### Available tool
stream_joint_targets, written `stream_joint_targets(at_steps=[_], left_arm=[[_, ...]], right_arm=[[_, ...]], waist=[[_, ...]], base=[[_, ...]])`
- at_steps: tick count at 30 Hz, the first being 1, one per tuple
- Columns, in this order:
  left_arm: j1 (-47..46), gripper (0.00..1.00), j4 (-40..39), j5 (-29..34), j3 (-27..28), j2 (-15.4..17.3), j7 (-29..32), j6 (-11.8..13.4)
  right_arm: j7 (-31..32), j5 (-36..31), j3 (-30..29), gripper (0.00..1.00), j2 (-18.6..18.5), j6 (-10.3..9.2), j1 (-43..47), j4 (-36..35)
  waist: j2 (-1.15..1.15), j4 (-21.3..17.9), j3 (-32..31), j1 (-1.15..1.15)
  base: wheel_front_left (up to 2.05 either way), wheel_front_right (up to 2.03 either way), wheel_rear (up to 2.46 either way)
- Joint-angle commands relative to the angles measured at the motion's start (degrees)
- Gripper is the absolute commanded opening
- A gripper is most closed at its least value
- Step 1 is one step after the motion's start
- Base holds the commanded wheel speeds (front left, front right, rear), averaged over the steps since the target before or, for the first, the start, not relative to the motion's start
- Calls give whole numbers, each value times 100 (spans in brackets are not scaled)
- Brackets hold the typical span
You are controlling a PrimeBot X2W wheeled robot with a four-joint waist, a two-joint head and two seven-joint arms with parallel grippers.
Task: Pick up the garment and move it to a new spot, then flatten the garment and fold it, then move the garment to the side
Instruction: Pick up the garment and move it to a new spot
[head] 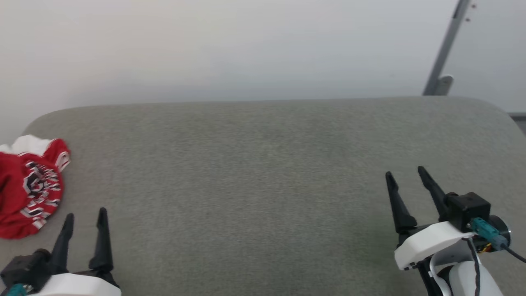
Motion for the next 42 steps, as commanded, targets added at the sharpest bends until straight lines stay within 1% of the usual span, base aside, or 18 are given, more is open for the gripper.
stream_joint_targets(at_steps=[1, 7, 14, 15, 19, 23, 29, 35, 39, 42], left_arm=[[-64, 100, 23, -64, 64, 14, -4, 42], [-40, 100, 45, -175, 284, 99, 60, 217], [73, 100, -45, -251, 428, 181, 144, 347], [73, 100, -45, -251, 428, 181, 144, 347], [159, 100, -106, -315, 495, 214, 193, 389], [187, 100, -185, -359, 518, 232, 225, 418], [176, 100, -240, -384, 511, 219, 239, 449], [-208, 100, -112, -363, 442, 242, 244, 440], [-657, 100, 93, -349, 327, 287, 274, 344], [-1109, 100, 332, -426, 290, 341, 278, 228]], right_arm=[[23, 31, 54, 100, 4, -2, 21, 7], [58, 108, 327, 100, -26, -2, -55, 38], [60, 251, 619, 100, -66, -2, -142, 141], [60, 251, 619, 100, -66, -2, -142, 141], [70, 307, 795, 100, -55, -2, -168, 184], [45, 358, 906, 100, -69, -2, -246, 212], [84, 350, 927, 100, -89, -3, -288, 201], [138, 338, 772, 100, -168, -3, -334, 93], [245, 251, 664, 100, -212, -3, -327, -55], [374, 176, 649, 100, -272, -3, -416, -232]], waist=[[0, 176, -45, 0], [0, 759, -144, 0], [0, 1541, -250, 0], [0, 1541, -250, 0], [0, 1942, -291, 0], [0, 2240, -300, 0], [0, 2458, -214, 0], [0, 2577, -49, 0], [0, 2601, 155, 0], [0, 2530, 412, 0]], base=[[0, 0, 0], [0, 0, 0], [0, 0, 0], [0, 0, 0], [0, 0, 0], [0, 0, 0], [0, 0, 0], [0, 0, 0], [0, 0, 0], [0, 0, 0]])
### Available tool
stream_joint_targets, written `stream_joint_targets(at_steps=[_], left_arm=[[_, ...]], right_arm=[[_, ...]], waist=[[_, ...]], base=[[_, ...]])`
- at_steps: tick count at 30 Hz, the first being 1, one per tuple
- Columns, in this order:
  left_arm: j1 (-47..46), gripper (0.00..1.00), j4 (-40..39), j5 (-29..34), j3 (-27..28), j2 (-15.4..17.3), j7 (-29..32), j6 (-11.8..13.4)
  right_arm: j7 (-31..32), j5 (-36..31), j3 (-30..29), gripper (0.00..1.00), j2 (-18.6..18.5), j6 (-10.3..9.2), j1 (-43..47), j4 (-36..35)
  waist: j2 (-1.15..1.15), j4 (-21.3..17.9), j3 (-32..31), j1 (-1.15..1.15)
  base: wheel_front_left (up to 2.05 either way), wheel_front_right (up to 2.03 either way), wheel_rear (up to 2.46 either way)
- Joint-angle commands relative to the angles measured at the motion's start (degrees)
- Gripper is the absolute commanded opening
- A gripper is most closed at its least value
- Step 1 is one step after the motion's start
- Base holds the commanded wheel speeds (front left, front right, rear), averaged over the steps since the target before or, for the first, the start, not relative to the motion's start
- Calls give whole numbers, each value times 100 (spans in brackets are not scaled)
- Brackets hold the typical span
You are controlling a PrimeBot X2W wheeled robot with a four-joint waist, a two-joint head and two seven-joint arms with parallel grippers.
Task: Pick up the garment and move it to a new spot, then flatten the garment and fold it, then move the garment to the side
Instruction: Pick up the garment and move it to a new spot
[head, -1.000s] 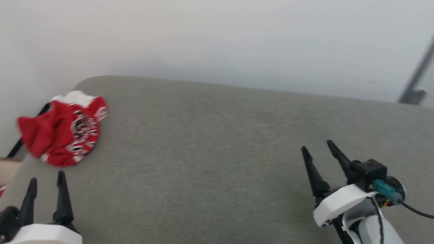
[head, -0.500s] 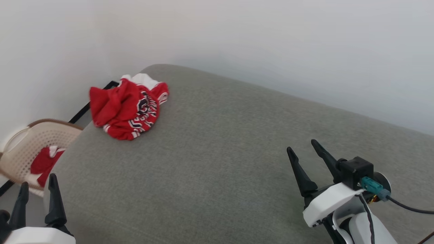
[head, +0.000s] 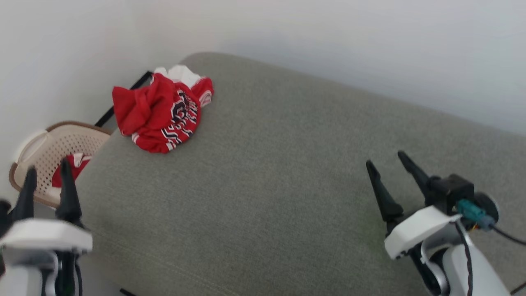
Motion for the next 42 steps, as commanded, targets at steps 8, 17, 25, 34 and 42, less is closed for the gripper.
stream_joint_targets(at_steps=[8, 17, 25, 34, 42], left_arm=[[-1740, 100, 1140, -69, -195, 278, -7, -417], [-3248, 100, 2522, -363, -352, 477, 194, -684], [-4572, 100, 4284, -620, -529, 672, 940, -752], [-5454, 100, 5912, -751, -619, 662, 2357, -507], [-5339, 100, 6254, -826, -696, 518, 3424, -176]], right_arm=[[492, -264, -55, 100, -269, -4, -514, -696], [857, -396, -123, 100, -497, -4, -907, -1242], [1188, -494, -141, 100, -649, -4, -1126, -1659], [1460, -557, -138, 100, -749, -4, -1112, -2049], [1607, -595, -89, 100, -758, -4, -1105, -2202]], waist=[[0, -483, 1133, 0], [0, -824, 2009, 0], [0, -1120, 2647, 0], [0, -1317, 3056, 0], [0, -1453, 3175, 0]], base=[[0, 0, 0], [0, 0, 0], [0, 0, 0], [0, 0, 0], [0, 0, 0]])
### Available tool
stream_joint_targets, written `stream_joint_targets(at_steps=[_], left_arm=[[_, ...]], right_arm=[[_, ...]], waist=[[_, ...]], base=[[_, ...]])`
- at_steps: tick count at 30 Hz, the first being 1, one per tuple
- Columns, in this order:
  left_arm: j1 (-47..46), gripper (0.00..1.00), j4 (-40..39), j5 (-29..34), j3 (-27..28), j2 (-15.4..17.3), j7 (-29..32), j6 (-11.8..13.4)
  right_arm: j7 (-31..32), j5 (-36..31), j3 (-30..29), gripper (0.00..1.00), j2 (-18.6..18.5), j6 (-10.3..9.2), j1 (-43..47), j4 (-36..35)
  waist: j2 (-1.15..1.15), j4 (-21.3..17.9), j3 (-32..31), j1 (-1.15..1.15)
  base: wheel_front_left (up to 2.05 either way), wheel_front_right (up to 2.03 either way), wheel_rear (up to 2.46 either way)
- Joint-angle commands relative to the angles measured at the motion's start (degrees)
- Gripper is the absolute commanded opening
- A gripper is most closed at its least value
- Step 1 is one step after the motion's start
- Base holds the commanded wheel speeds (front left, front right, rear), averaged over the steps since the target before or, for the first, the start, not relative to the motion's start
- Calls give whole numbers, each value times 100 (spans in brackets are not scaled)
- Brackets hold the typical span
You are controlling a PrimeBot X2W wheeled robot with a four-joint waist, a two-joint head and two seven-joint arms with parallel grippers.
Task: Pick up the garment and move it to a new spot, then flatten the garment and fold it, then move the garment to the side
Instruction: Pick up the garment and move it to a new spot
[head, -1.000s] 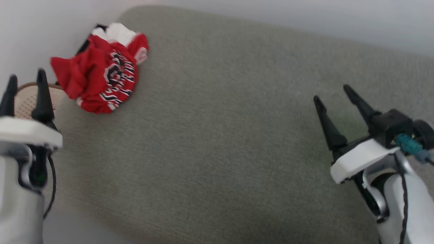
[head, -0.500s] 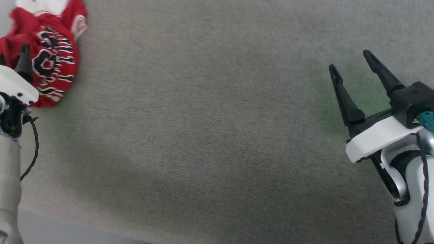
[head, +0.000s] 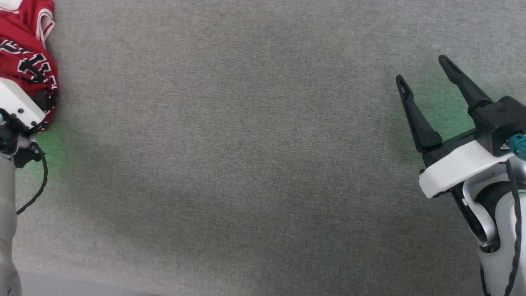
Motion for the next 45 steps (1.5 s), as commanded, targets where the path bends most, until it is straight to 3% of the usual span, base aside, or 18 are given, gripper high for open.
stream_joint_targets(at_steps=[1, 2, 3, 4, 19, 29, 38, 45], left_arm=[[226, 100, 176, -57, 4, -165, 160, 79], [272, 100, 189, -41, -20, -185, 254, 36], [292, 80, 197, -77, -5, -192, 277, 29], [280, 0, 195, -69, -3, -169, 170, 38], [-157, 0, -12, 44, -102, 556, -809, -401], [-359, 0, -495, 351, -581, 998, -1298, -569], [-461, 0, -1584, 213, -1230, 1322, -1071, -571], [-236, 0, -2904, -394, -1709, 1551, -460, -572]], right_arm=[[21, -31, -3, 100, -3, -4, -8, -41], [14, -34, -8, 100, 5, -4, -10, -44], [13, -38, -29, 100, 18, -4, -9, -49], [8, -39, -49, 100, 23, -4, -3, -48], [-541, 67, -391, 100, 436, -4, 236, 500], [-1013, 201, -732, 100, 811, -4, 581, 913], [-1255, 241, -966, 100, 1037, -4, 805, 1009], [-1349, 248, -1179, 100, 1170, -3, 930, 908]], waist=[[0, -25, 13, 0], [0, -38, 10, 0], [0, -44, 8, 0], [0, -40, 7, 0], [0, 197, -900, 0], [0, 388, -1840, 0], [0, 506, -2318, 0], [0, 387, -2426, 0]], base=[[0, 0, 0], [0, 0, 0], [0, 0, 0], [0, 0, 0], [0, 0, 0], [0, 0, 0], [0, 0, 0], [0, 0, 0]])
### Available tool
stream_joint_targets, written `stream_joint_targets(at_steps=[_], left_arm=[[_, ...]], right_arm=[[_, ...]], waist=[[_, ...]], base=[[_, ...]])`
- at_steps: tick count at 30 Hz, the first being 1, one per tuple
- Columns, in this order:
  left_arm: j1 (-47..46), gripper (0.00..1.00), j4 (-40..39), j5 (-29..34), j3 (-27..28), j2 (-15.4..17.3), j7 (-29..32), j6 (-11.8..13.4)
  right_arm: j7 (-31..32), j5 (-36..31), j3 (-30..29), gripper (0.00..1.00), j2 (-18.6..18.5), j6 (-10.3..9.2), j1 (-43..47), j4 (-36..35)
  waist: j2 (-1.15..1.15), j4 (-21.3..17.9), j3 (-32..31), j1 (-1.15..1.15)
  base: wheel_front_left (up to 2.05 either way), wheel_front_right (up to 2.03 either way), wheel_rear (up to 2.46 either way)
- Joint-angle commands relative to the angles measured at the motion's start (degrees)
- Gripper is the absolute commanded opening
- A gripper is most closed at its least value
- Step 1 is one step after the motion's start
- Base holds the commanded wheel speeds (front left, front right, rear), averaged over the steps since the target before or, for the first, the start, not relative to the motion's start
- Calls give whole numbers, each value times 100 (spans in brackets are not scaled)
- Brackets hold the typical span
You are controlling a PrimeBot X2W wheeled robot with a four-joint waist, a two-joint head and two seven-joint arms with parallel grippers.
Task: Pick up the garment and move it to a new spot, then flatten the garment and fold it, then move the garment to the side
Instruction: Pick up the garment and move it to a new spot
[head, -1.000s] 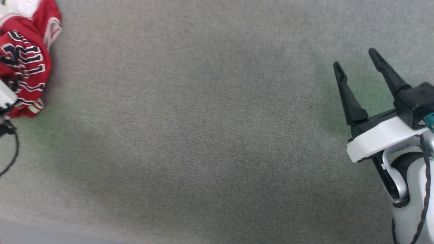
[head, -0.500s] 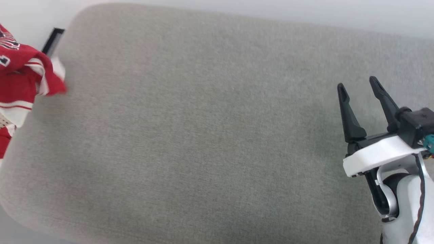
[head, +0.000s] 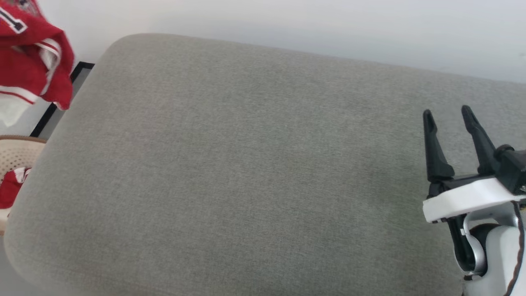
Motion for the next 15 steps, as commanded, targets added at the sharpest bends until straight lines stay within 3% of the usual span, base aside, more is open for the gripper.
stream_joint_targets(at_steps=[1, 6, 15], left_arm=[[122, 0, -275, -81, -74, 96, 128, -14], [341, 0, -1399, -261, -231, 205, 611, 45], [894, 0, -3366, -222, -481, 279, 1421, 647]], right_arm=[[-54, 16, -66, 100, 47, -4, 69, -65], [-83, -43, -318, 100, 113, -3, 178, -195], [-185, -20, -518, 100, 198, -3, 230, -179]], waist=[[0, -83, -5, 0], [0, -488, 11, 0], [0, -1460, -5, 0]], base=[[0, 0, 0], [0, 0, 0], [0, 0, 0]])
